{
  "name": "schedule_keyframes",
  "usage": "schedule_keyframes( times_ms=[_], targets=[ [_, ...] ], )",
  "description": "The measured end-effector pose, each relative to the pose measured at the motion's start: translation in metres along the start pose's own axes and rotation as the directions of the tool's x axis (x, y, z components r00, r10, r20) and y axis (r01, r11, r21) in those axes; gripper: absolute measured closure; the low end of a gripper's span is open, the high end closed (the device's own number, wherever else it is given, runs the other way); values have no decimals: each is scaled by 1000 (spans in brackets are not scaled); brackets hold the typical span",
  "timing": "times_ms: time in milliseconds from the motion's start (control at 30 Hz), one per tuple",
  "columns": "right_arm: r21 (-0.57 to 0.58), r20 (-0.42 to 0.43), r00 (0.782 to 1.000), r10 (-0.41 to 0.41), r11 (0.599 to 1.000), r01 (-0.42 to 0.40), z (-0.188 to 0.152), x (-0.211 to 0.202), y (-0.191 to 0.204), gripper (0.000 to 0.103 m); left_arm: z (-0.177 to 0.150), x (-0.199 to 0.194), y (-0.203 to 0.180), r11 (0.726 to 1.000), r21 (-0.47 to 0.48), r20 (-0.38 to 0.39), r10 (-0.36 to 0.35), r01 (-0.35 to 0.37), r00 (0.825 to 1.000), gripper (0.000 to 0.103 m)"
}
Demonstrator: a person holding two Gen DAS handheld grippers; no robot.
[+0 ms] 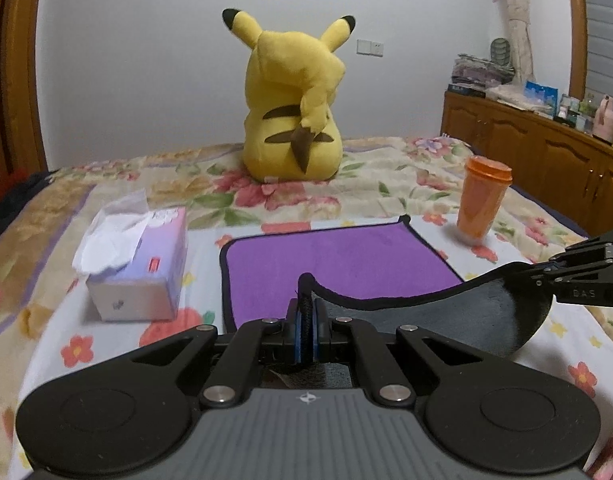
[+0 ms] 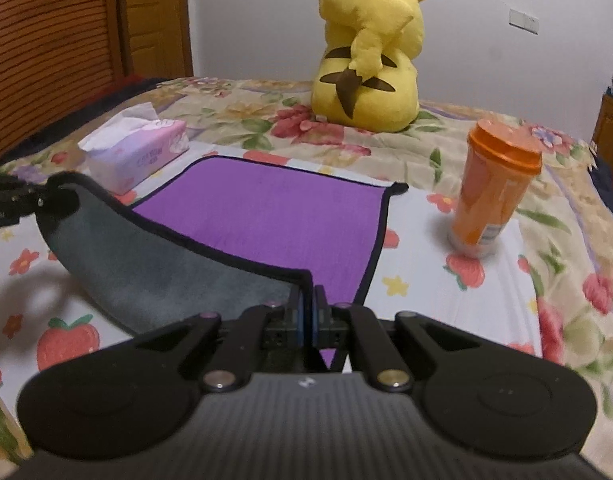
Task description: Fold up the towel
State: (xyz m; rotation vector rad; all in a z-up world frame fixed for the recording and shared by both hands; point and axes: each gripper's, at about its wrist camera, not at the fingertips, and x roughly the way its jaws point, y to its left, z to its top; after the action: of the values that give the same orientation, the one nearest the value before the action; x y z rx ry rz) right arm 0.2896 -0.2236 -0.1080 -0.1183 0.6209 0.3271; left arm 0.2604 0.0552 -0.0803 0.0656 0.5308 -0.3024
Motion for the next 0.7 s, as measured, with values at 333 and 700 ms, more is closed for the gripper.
schedule_keyframes(
  times_ms=[333, 700],
  targets=[
    [-57, 17, 1000, 11, 998, -10, 19, -3, 1, 99, 16, 3, -9, 999, 48, 3, 8, -8, 1000, 95],
    [-84, 49, 999, 4, 996, 0, 38, 0, 4, 99, 33, 13, 4, 1000, 27, 10, 11, -12, 1000, 95]
  ],
)
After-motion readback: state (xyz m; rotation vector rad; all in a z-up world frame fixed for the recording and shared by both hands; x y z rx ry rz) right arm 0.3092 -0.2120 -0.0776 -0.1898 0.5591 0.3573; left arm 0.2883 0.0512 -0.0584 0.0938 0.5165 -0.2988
